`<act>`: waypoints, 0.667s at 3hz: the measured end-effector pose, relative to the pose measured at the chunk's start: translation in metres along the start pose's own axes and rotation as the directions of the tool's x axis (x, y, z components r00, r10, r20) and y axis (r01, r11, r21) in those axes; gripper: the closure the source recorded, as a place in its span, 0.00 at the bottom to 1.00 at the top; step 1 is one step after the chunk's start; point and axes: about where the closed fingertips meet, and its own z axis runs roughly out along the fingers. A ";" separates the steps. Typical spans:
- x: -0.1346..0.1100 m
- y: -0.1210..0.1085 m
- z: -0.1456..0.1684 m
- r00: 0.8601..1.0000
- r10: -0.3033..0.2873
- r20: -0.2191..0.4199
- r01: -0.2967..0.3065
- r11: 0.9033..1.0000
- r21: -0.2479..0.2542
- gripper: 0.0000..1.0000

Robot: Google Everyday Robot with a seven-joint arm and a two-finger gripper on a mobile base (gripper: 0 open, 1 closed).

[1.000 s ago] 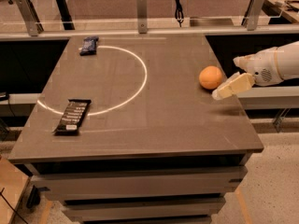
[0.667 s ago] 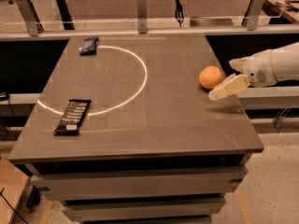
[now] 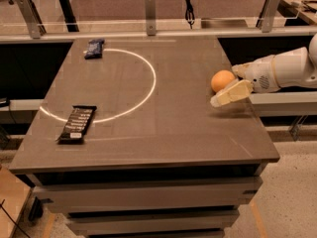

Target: Move orange near rxbar blueberry

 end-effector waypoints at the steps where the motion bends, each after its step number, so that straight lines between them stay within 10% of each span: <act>1: -0.008 0.005 0.013 1.000 -0.012 0.010 0.012 1.000 -0.023 0.18; 2: -0.014 0.009 0.022 1.000 -0.022 0.015 0.023 0.999 -0.047 0.42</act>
Offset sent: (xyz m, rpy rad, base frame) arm 0.0081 0.0343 0.0008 0.0226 -0.0023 0.0735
